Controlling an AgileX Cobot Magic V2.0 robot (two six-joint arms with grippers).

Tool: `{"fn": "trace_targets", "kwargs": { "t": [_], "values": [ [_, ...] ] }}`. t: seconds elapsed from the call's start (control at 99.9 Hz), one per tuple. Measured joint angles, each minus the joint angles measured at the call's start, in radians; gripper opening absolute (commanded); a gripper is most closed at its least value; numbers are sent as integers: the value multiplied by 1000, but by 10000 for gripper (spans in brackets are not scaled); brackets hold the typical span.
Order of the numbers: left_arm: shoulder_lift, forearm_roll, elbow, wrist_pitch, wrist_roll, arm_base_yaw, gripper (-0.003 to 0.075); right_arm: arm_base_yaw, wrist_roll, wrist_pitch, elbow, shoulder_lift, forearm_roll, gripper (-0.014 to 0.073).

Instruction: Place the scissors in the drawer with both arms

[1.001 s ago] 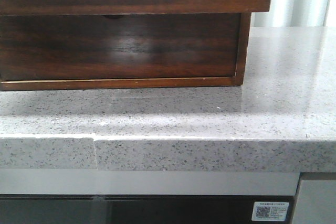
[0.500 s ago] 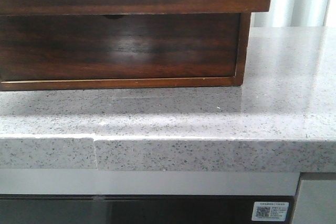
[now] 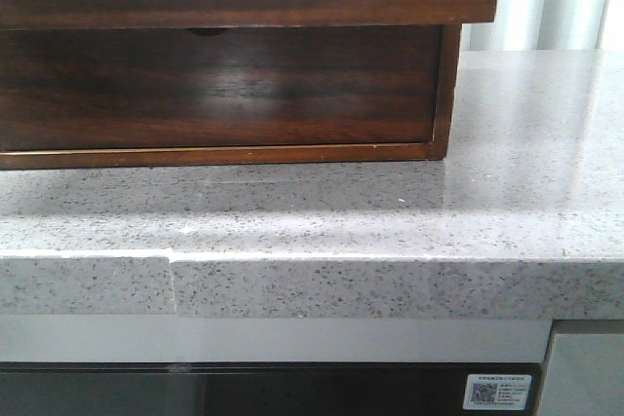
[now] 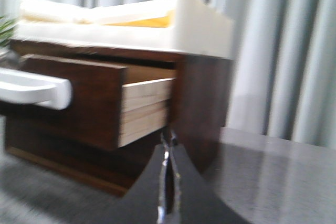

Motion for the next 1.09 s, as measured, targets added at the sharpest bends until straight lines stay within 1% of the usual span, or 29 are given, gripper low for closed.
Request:
{"fn": "trace_targets", "kwargs": {
  "t": [0.08,0.17,0.22,0.3,0.44,0.51,0.6,1.091],
  "values": [
    [0,0,0,0,0,0,-19,-108,98,-17,8,0,-21,-57],
    [0,0,0,0,0,0,-19,-221,146,33,8,-19,-25,-57],
    [0,0,0,0,0,0,-19,-272,156,88,8,-39,-25,-57],
    [0,0,0,0,0,0,-19,-348,163,215,8,-81,-19,-57],
    [0,-2,0,0,0,0,-18,-447,167,437,8,-95,7,-57],
    [0,-2,0,0,0,0,-19,-473,167,521,8,-95,13,-57],
    [0,-2,0,0,0,0,-19,-480,167,616,8,-95,18,-57],
    [0,-3,0,0,0,0,-19,-482,167,633,6,-95,22,-57]
  ]
}}
